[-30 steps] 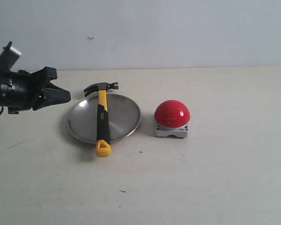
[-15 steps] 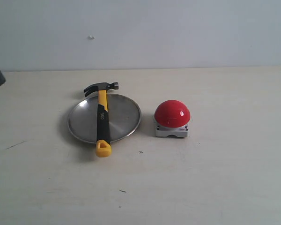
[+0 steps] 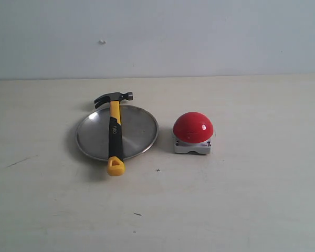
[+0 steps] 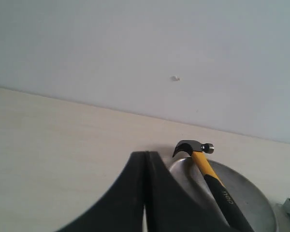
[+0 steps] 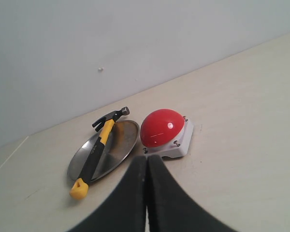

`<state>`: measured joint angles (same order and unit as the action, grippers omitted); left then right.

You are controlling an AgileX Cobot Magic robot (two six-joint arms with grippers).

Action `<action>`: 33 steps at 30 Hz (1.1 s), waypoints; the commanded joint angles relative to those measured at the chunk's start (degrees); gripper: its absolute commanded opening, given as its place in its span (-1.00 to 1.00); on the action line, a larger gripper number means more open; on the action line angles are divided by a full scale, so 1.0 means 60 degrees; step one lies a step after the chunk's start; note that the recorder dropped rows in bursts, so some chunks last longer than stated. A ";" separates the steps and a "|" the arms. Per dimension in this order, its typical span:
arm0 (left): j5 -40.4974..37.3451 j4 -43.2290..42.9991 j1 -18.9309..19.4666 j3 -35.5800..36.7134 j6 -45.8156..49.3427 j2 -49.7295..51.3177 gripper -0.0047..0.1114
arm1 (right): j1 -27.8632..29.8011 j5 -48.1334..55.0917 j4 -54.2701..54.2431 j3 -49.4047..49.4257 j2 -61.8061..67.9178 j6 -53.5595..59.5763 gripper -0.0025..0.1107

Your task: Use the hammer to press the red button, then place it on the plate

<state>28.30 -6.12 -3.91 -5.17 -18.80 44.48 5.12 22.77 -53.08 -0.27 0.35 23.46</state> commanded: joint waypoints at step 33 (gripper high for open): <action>-0.3644 -0.0684 -0.0003 0.0529 0.4163 -0.5252 -0.92 | 0.0043 -0.0037 -0.0029 0.0045 -0.0059 0.0002 -0.96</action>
<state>7.93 -8.88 -3.91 -3.82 1.52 16.52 5.12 22.77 -53.08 -0.27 0.35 23.46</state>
